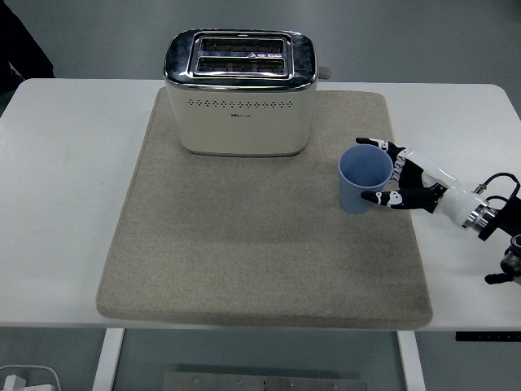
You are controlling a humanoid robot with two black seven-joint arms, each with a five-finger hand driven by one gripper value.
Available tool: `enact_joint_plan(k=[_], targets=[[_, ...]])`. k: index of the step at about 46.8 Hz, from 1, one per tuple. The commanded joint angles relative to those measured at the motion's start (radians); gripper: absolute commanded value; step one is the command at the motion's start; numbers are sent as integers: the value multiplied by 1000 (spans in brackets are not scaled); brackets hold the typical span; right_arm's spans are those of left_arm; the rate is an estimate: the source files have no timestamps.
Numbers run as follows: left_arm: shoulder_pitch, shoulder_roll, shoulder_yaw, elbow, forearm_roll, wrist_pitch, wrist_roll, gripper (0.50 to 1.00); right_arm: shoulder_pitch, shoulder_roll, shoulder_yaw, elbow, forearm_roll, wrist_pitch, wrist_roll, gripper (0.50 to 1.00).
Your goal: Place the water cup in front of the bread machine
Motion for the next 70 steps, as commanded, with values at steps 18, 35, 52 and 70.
enact_joint_plan(k=[18, 35, 52, 70], targets=[[0, 0, 0, 0, 0, 0, 0, 1000, 0, 28, -2, 0, 2, 2, 0, 928], [2, 0, 0, 0, 0, 0, 0, 1000, -1, 62, -9, 0, 5, 1, 0, 928], [2, 0, -2, 0, 0, 0, 0, 1000, 0, 93, -20, -10, 1, -8, 0, 832], [2, 0, -2, 0, 0, 0, 0, 1000, 5, 90, -16, -14, 5, -28, 0, 517]])
